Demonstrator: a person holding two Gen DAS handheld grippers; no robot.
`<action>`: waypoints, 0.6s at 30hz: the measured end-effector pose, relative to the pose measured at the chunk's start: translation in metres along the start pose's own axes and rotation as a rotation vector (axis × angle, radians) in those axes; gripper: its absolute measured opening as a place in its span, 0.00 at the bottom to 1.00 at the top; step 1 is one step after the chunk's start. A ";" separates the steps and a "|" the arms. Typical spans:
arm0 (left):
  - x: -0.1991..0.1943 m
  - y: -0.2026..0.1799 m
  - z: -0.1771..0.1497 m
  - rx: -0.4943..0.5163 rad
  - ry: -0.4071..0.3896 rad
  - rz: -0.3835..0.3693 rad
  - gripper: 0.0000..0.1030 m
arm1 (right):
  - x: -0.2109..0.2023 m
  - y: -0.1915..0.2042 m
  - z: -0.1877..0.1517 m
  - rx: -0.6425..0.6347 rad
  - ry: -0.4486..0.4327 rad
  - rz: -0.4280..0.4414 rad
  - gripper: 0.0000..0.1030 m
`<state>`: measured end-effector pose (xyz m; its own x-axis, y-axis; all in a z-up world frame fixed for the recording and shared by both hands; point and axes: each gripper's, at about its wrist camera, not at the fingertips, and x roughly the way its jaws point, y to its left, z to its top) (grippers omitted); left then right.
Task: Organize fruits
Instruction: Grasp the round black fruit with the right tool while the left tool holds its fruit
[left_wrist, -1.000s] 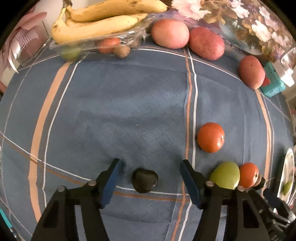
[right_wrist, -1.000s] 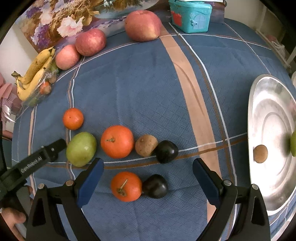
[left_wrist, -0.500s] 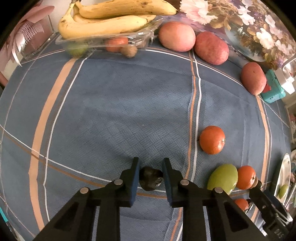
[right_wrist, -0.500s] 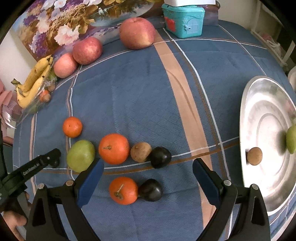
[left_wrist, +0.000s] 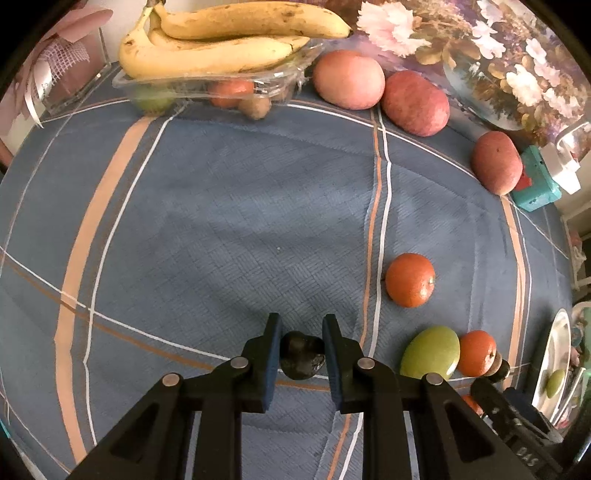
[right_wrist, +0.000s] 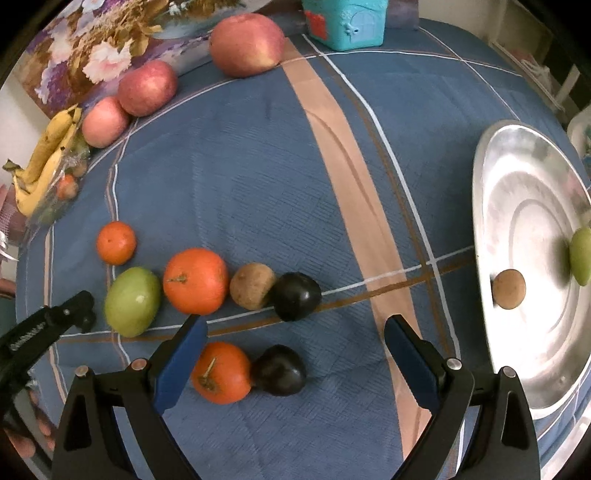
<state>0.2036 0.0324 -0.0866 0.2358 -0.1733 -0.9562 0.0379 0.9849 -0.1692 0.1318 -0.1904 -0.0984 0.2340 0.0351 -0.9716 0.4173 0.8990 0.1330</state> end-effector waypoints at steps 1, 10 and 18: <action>-0.003 -0.003 -0.001 0.001 -0.003 0.001 0.23 | 0.001 0.002 0.000 -0.016 -0.004 0.006 0.94; -0.004 -0.002 -0.001 0.001 -0.004 -0.002 0.23 | 0.005 0.011 0.005 -0.128 0.040 0.053 0.94; -0.002 -0.003 -0.001 0.008 -0.002 0.009 0.23 | 0.010 0.010 0.014 -0.144 0.027 0.020 0.96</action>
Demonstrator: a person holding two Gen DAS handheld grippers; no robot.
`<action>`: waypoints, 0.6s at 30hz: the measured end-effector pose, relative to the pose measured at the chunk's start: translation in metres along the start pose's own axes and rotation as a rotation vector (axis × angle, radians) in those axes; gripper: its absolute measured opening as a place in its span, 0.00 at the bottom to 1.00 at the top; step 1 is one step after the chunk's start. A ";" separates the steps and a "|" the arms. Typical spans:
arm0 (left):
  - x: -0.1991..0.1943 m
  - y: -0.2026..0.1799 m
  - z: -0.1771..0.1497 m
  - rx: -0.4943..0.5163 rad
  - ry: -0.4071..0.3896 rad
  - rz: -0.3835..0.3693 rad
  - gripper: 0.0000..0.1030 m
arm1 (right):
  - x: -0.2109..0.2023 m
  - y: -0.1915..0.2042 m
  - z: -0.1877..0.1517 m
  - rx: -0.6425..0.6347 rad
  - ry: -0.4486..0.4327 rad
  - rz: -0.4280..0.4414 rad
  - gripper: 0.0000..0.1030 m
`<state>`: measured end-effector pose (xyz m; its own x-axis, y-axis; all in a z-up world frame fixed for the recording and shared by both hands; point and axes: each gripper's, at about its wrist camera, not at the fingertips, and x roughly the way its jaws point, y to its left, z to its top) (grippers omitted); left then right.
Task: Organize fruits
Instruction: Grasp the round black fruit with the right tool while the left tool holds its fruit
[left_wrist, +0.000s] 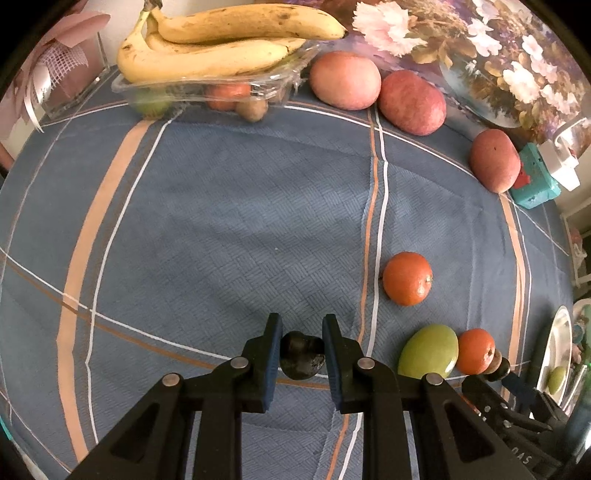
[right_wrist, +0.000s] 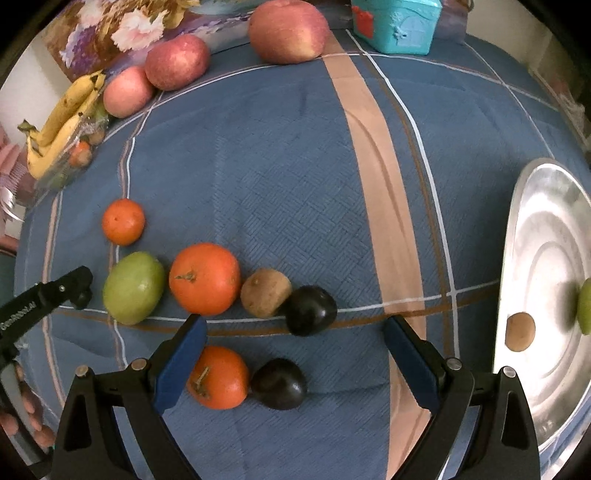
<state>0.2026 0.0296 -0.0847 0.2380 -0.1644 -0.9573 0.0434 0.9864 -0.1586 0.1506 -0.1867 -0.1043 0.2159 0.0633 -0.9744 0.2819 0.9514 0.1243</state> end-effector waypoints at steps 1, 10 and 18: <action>0.000 0.000 -0.001 -0.002 -0.001 0.002 0.23 | 0.001 0.002 0.000 -0.005 0.004 -0.003 0.97; 0.002 0.000 -0.002 -0.005 0.000 0.011 0.23 | 0.010 0.017 0.015 -0.006 0.017 -0.027 1.00; 0.003 -0.002 -0.002 -0.002 0.002 0.005 0.23 | -0.005 0.006 0.006 -0.033 -0.014 0.032 0.70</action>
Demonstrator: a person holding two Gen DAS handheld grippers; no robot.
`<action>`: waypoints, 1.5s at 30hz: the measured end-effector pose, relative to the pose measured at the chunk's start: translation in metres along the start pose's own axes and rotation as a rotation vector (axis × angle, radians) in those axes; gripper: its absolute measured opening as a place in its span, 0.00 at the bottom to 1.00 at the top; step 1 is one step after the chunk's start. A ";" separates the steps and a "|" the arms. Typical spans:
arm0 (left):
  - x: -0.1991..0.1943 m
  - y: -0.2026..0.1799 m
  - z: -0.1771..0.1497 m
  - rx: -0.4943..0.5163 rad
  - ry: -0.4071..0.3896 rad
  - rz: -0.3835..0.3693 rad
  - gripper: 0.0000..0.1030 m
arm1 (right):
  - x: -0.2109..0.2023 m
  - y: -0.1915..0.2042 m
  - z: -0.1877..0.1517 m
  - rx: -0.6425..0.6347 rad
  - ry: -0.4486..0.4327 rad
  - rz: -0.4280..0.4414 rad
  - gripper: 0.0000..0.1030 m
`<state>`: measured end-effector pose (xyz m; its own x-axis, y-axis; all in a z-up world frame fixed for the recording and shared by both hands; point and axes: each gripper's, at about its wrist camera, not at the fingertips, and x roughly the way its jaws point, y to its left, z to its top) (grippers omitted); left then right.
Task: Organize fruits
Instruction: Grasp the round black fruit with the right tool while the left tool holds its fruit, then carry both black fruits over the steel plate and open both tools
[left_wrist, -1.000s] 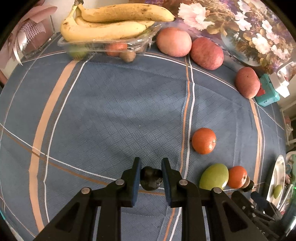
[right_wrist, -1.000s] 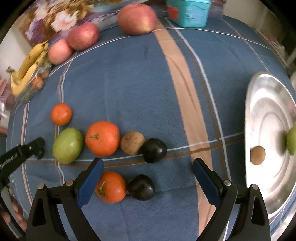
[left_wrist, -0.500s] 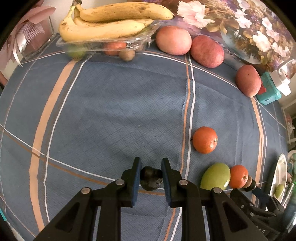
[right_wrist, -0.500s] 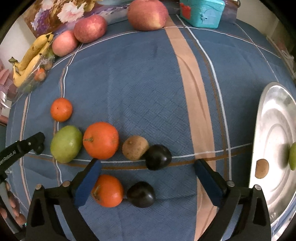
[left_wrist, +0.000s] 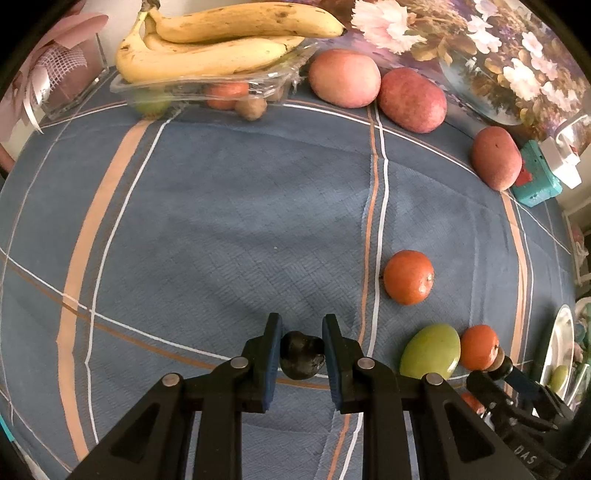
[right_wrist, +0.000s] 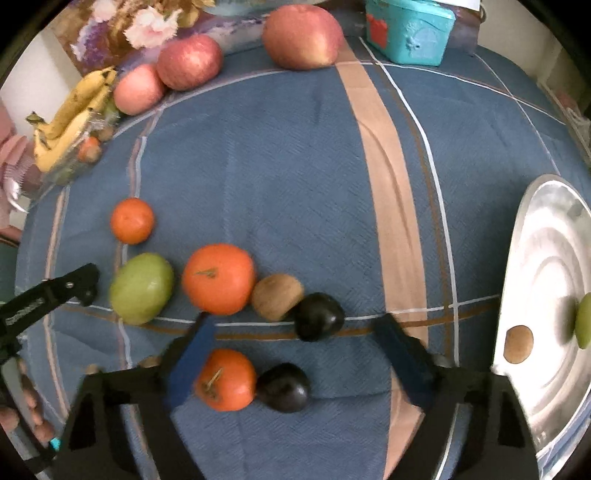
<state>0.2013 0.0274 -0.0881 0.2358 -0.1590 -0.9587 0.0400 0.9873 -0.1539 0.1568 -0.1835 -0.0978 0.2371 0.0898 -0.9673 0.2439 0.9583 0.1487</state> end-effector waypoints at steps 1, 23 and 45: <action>0.000 0.000 0.000 0.002 0.000 0.000 0.23 | -0.004 0.001 0.000 -0.001 -0.001 0.025 0.63; -0.038 -0.014 -0.001 0.014 -0.082 -0.025 0.23 | -0.071 -0.012 -0.010 -0.021 -0.144 0.014 0.24; -0.067 -0.214 -0.076 0.443 -0.065 -0.284 0.23 | -0.118 -0.188 -0.036 0.376 -0.235 -0.198 0.24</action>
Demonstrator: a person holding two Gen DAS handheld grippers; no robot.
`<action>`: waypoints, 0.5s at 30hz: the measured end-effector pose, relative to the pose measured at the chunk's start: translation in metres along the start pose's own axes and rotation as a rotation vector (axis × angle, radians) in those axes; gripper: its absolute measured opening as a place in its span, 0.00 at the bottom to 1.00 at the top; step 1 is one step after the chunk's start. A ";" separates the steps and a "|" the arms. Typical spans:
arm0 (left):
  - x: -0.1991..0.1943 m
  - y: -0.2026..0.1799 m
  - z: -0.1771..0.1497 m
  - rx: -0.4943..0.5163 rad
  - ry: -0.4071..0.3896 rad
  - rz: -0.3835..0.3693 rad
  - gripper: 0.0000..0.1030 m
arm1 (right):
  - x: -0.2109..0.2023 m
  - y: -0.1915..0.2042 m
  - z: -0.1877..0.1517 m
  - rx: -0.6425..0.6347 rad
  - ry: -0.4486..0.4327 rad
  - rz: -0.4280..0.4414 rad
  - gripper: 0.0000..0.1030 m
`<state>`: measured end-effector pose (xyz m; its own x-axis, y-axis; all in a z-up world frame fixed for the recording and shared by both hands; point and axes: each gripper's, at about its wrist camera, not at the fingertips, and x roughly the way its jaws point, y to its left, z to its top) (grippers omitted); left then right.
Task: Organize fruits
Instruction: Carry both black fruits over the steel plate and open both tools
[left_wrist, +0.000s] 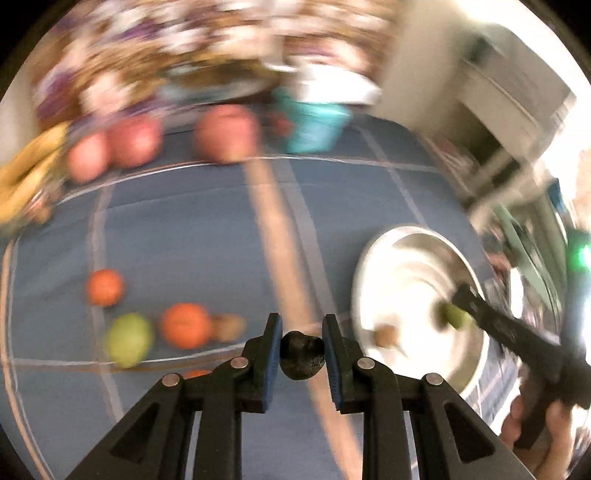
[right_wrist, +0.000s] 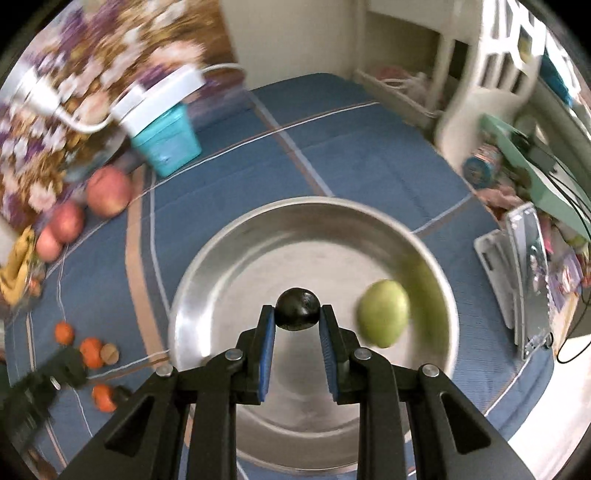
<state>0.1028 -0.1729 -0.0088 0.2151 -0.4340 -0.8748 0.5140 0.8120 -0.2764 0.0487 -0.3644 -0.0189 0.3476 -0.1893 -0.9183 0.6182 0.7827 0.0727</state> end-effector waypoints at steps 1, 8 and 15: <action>0.004 -0.015 -0.002 0.038 0.005 -0.014 0.23 | -0.001 -0.006 0.001 0.011 -0.004 0.003 0.24; 0.028 -0.077 -0.024 0.204 0.042 -0.045 0.24 | -0.004 -0.020 -0.001 0.044 0.001 0.017 0.25; 0.031 -0.076 -0.026 0.175 0.048 -0.057 0.64 | 0.001 -0.021 -0.002 0.070 0.022 0.022 0.40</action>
<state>0.0482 -0.2380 -0.0250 0.1434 -0.4548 -0.8790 0.6621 0.7042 -0.2564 0.0349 -0.3800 -0.0218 0.3468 -0.1586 -0.9245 0.6585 0.7430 0.1196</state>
